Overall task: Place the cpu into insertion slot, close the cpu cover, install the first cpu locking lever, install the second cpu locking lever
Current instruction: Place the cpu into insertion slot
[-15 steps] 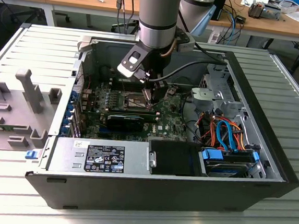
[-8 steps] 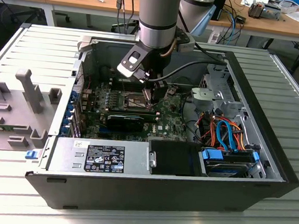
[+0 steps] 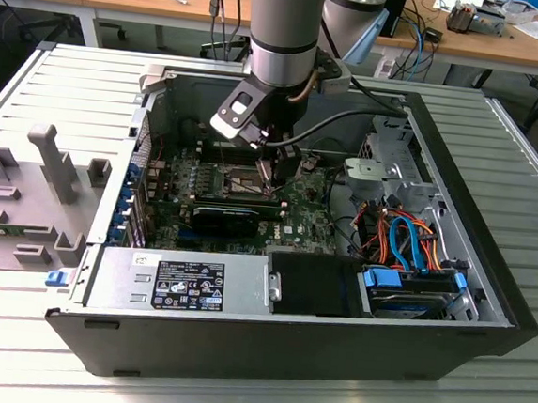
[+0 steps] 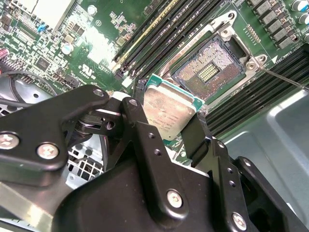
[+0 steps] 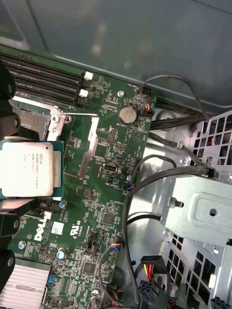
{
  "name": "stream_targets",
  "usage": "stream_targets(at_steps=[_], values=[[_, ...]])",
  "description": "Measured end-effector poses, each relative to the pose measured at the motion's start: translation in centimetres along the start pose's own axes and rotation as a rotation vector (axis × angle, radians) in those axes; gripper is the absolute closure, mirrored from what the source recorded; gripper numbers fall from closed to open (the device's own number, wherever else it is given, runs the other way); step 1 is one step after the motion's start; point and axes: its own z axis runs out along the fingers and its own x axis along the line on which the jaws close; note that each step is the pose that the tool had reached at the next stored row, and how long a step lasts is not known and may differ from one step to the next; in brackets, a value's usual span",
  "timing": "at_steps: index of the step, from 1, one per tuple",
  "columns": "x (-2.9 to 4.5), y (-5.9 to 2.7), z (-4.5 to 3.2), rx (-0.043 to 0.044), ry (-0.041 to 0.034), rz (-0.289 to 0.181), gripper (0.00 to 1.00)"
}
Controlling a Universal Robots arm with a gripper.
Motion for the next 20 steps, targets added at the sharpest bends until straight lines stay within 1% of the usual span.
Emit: stream_targets(at_steps=[20], values=[[0.00,0.00,0.01,-0.0004,-0.0019,0.022,0.45]])
